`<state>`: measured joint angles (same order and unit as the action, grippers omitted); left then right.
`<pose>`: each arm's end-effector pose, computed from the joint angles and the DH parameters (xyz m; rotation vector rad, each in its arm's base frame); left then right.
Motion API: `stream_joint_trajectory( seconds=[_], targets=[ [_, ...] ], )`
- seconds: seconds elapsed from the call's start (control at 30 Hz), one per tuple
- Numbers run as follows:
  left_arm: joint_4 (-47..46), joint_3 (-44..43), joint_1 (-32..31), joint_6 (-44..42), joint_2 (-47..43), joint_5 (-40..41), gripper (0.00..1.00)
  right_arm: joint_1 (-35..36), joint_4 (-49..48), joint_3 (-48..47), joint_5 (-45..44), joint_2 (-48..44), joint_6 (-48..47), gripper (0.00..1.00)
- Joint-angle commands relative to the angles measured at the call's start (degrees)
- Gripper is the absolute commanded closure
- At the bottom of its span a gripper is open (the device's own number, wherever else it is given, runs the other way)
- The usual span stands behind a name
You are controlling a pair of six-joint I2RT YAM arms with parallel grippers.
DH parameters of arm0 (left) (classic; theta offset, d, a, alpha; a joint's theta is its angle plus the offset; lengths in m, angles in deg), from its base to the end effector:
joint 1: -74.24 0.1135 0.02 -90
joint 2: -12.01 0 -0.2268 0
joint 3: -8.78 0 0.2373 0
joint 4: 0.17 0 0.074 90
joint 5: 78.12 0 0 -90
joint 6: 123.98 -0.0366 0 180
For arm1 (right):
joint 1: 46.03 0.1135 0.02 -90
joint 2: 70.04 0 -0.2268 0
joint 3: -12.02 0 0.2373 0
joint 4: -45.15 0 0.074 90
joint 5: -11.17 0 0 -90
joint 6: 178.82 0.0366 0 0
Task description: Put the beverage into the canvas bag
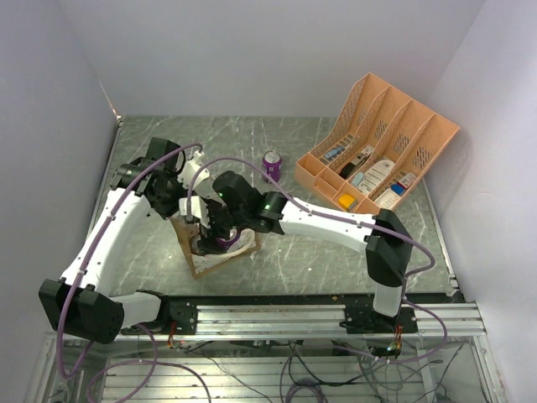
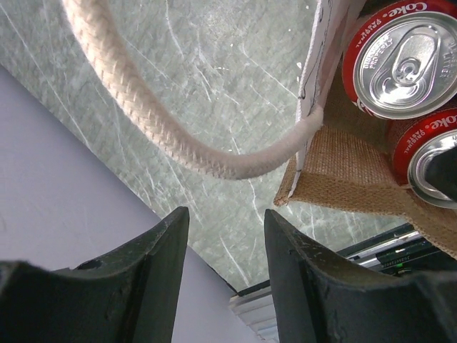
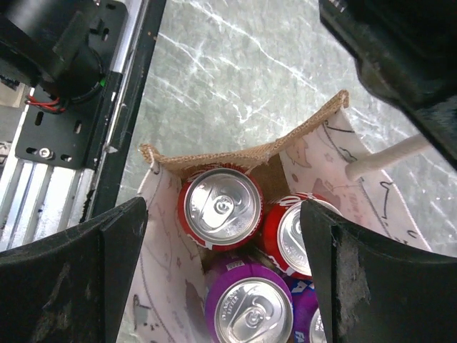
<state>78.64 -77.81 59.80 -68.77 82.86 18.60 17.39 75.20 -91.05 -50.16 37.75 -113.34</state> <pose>0.2180 -0.0517 0.2937 1.0848 2.4585 0.2689 0.1691 0.3772 0.2494 -1.7575 1.3938 0.9230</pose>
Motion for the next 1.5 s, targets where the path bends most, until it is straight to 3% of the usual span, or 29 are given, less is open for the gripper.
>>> stream_joint_trajectory(
  seconds=[0.0, 0.13, 0.43, 0.67, 0.87, 1.03, 1.23, 1.33, 1.47],
  targets=[
    [0.7, -0.4, 0.5, -1.0, -1.1, 2.2, 0.43, -0.7, 1.0, 0.9, -0.1, -4.2, -1.6, 0.12],
    [-1.1, -1.8, 0.5, 0.3, -1.6, 1.7, 0.43, -2.0, 1.0, 3.1, -0.3, -6.9, -2.3, 0.12],
    [-4.4, -8.7, 0.5, 5.0, -2.5, -7.6, 0.41, -12.4, -1.3, 7.7, 5.9, -15.9, 0.5, 0.12],
    [-6.6, -13.3, 0.5, 7.6, -2.1, -18.6, 0.38, -27.2, -3.0, 16.3, 10.1, -26.3, 1.4, 0.12],
    [-10.5, -15.2, -0.5, 8.7, 0.9, -26.7, 0.33, -38.4, 3.8, 24.0, 10.1, -36.6, -3.1, 0.12],
    [-14.6, -17.4, -3.2, 9.0, 5.7, -27.9, 0.29, -44.1, 6.0, 30.6, 11.1, -45.0, -2.3, 0.11],
    [-19.6, -19.1, -8.6, 9.3, 12.7, -25.7, 0.13, -54.9, 4.2, 36.3, 17.5, -51.8, -1.0, 0.09],
    [-22.2, -19.8, -9.9, 9.7, 16.9, -25.3, 0.05, -58.2, 4.9, 36.3, 16.3, -53.4, -1.4, 0.08],
    [-25.1, -22.3, -11.6, 10.9, 23.3, -24.6, 0.04, -59.6, 5.3, 36.2, 14.0, -54.3, -1.9, 0.07]
  ],
)
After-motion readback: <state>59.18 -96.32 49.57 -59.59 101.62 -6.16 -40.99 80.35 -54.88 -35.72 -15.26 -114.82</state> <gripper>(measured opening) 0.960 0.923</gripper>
